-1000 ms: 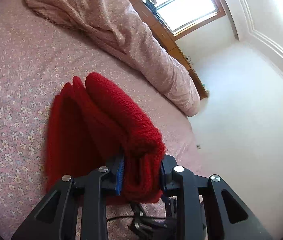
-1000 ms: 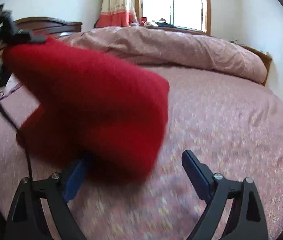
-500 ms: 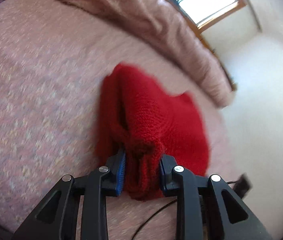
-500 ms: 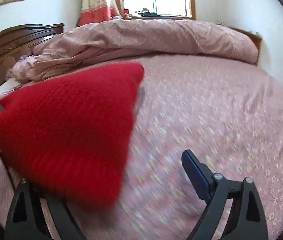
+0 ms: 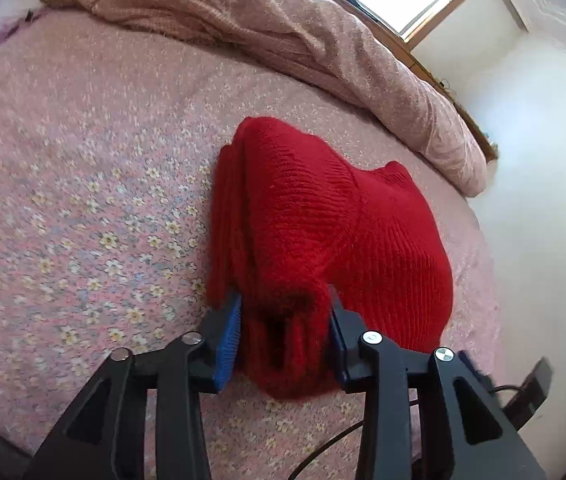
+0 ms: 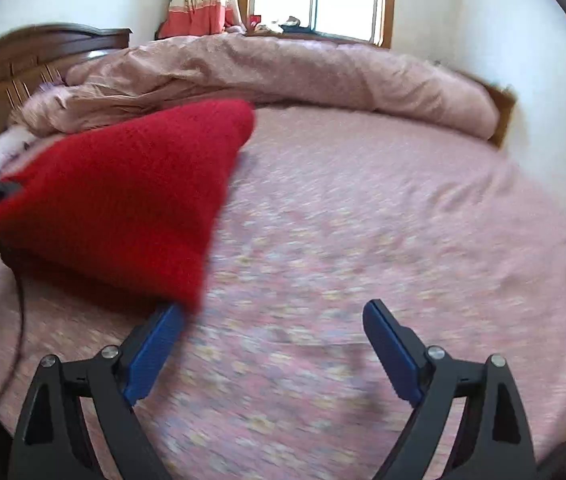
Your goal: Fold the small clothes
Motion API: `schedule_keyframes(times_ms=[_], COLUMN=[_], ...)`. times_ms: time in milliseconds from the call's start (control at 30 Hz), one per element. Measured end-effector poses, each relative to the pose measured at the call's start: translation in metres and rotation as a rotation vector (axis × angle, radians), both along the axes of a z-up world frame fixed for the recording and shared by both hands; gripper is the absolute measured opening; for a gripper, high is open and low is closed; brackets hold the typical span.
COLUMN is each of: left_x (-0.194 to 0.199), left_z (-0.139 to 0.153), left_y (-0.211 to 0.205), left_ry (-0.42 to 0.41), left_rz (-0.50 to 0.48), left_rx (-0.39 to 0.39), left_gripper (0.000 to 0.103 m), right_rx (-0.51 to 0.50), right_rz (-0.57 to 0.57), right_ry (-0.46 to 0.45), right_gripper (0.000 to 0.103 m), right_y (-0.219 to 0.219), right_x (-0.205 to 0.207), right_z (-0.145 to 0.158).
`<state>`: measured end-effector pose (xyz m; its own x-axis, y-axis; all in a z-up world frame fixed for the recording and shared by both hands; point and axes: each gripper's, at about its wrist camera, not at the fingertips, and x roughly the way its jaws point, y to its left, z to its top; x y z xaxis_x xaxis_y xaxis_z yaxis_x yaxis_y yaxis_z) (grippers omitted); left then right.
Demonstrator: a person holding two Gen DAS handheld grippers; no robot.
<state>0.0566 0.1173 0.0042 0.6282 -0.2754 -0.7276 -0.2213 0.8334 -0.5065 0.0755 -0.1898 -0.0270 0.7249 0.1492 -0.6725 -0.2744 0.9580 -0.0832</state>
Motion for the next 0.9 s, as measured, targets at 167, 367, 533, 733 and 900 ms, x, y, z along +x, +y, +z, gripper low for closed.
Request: schedule_keyframes(times_ms=[167, 367, 533, 733, 900], left_x=[-0.027, -0.038, 0.016, 0.069, 0.078], left_z=[0.033, 0.065, 0.074, 0.043, -0.005], left_y=[-0.001, 0.009, -0.017, -0.047, -0.041], left_ry=[-0.06, -0.153, -0.166, -0.111, -0.017], left_rz=[-0.022, 0.048, 0.005, -0.052, -0.06], left_rx=[0.069, 0.061, 0.129, 0.254, 0.256], left_gripper=[0.031, 0.031, 0.031, 0.026, 0.028], right_rx=[0.086, 0.248, 0.324, 0.356, 0.312], right_rz=[-0.018, 0.139, 0.345, 0.348, 0.332], right_ry=[-0.037, -0.08, 0.01, 0.085, 0.232], right_gripper=[0.092, 0.049, 0.013, 0.01, 0.007], right_y=[-0.025, -0.009, 0.042, 0.077, 0.09], right_x=[0.001, 0.021, 0.058, 0.091, 0.105], right_z=[0.026, 0.065, 0.075, 0.063, 0.039])
